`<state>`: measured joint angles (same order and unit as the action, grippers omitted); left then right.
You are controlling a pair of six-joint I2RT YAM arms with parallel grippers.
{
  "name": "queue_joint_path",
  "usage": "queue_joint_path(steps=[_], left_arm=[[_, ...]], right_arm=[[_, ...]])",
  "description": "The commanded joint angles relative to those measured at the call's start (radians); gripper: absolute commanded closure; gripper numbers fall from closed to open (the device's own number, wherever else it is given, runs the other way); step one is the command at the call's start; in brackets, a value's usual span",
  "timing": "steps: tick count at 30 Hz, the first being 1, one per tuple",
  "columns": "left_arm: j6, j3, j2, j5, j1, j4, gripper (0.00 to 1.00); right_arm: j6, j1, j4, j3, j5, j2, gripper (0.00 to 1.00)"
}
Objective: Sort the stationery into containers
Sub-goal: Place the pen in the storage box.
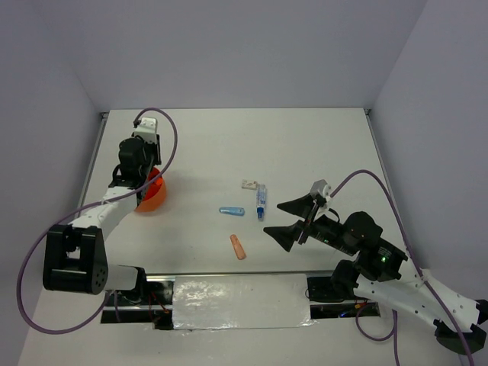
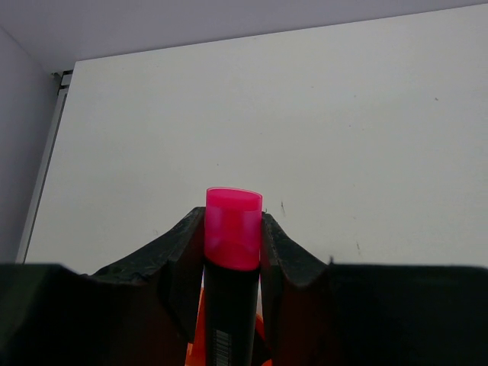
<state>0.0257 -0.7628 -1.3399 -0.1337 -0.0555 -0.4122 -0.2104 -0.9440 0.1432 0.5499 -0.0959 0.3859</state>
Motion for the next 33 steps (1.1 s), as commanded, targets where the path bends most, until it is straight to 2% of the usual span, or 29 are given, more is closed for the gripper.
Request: queue_joint_path(steps=[1, 11, 15, 17, 18, 22, 24, 28, 30, 33], left_arm=[[0.006, 0.002, -0.007, 0.005, -0.006, -0.053, 0.67], [0.005, 0.028, -0.054, -0.060, -0.009, -0.077, 0.69], [0.003, 0.040, -0.047, -0.070, -0.010, -0.089, 0.56], [0.003, 0.048, -0.044, -0.078, -0.012, -0.096, 0.54], [0.005, 0.048, -0.044, -0.080, -0.014, -0.096, 0.48], [0.008, 0.051, -0.036, -0.086, -0.014, -0.096, 0.42], [0.006, 0.057, -0.027, -0.090, -0.014, -0.105, 0.33], [0.006, 0.051, -0.013, -0.090, -0.015, -0.099, 0.30], [0.002, 0.039, -0.001, -0.083, -0.014, -0.094, 0.20], [-0.003, 0.037, 0.034, -0.078, -0.014, -0.099, 0.17]], right_arm=[[0.014, 0.004, -0.014, 0.013, -0.016, -0.009, 0.09], [0.014, 0.004, -0.017, 0.007, -0.016, -0.009, 0.09], [0.016, 0.004, -0.017, 0.010, -0.018, -0.004, 0.09], [0.016, 0.004, -0.017, 0.010, -0.019, -0.004, 0.09], [0.016, 0.004, -0.019, 0.010, -0.018, -0.004, 0.09], [0.017, 0.004, -0.021, 0.012, -0.019, -0.001, 0.09], [0.017, 0.004, -0.021, 0.013, -0.019, 0.004, 0.08], [0.019, 0.004, -0.022, 0.018, -0.019, 0.013, 0.08], [0.017, 0.004, -0.022, 0.018, -0.019, 0.016, 0.08], [0.011, 0.004, -0.033, 0.015, -0.019, 0.024, 0.09]])
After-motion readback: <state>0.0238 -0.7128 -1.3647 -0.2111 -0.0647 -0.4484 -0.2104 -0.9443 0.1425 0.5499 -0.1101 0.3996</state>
